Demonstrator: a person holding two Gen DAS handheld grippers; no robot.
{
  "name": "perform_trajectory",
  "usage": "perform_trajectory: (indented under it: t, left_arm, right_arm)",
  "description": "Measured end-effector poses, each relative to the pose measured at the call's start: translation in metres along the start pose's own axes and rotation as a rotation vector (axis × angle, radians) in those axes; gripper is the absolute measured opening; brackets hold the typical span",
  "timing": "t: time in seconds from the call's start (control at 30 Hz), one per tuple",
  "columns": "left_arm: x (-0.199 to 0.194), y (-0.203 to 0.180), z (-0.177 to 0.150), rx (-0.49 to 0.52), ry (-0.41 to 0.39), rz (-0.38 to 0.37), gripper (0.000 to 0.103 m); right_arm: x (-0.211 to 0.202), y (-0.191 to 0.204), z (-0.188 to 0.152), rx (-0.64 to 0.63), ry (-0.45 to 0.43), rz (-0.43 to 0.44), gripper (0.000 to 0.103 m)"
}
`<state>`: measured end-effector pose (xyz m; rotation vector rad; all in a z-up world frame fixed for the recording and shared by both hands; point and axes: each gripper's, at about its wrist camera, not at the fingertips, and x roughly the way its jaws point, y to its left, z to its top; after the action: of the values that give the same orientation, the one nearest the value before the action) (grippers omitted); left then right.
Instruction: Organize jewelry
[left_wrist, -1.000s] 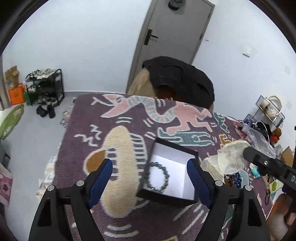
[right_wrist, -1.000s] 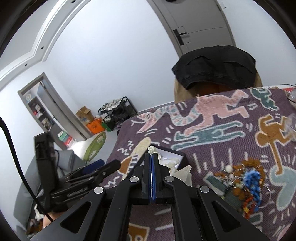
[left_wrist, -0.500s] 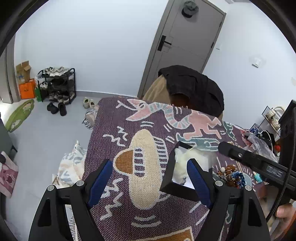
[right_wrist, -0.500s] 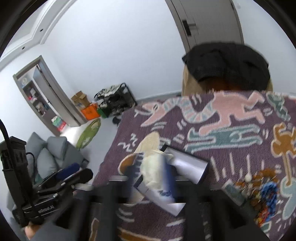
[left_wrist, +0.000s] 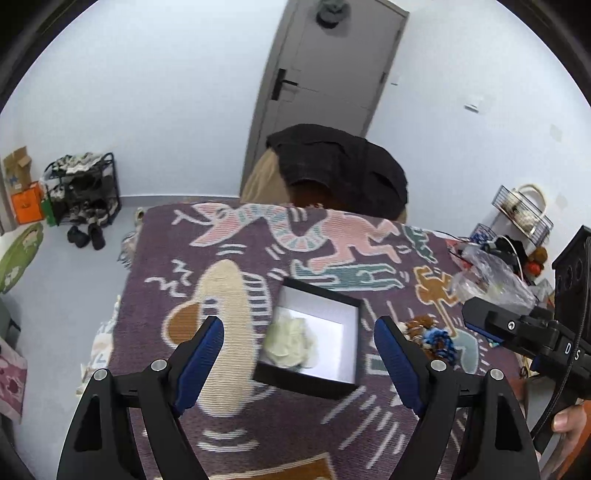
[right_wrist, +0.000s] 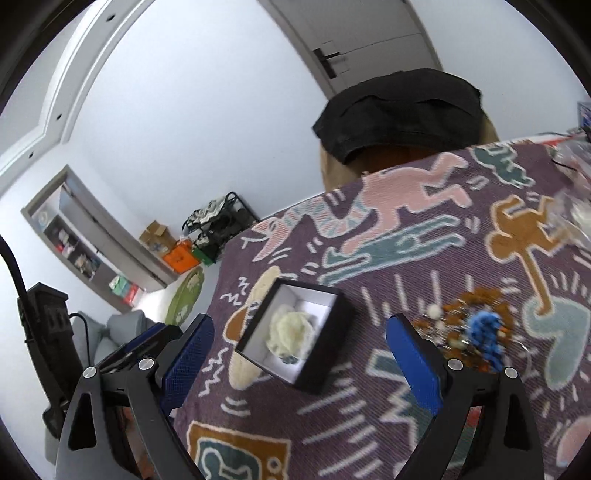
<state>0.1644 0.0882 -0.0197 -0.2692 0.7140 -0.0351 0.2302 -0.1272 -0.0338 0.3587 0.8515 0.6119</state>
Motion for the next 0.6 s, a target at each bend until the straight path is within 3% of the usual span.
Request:
perform_trajectory:
  t: [0.23, 0.3, 0.5, 0.6]
  left_arm:
    - [0.006, -0.037, -0.007, 0.05, -0.005, -0.025, 0.086]
    - [0.009, -0.044, -0.008, 0.055, -0.004, -0.029, 0.093]
    - [0.019, -0.075, -0.014, 0.083, 0.017, -0.073, 0.095]
    - [0.024, -0.091, -0.018, 0.098, 0.029, -0.089, 0.096]
  right_arm:
    - [-0.035, -0.039, -0.013, 0.061, -0.028, -0.045, 0.095]
    - [-0.045, -0.05, -0.016, 0.081, -0.037, -0.049, 0.095]
    - [-0.079, -0.082, -0.031, 0.149, -0.085, 0.022, 0.095]
    - [-0.093, -0.092, -0.036, 0.157, -0.107, 0.013, 0.096]
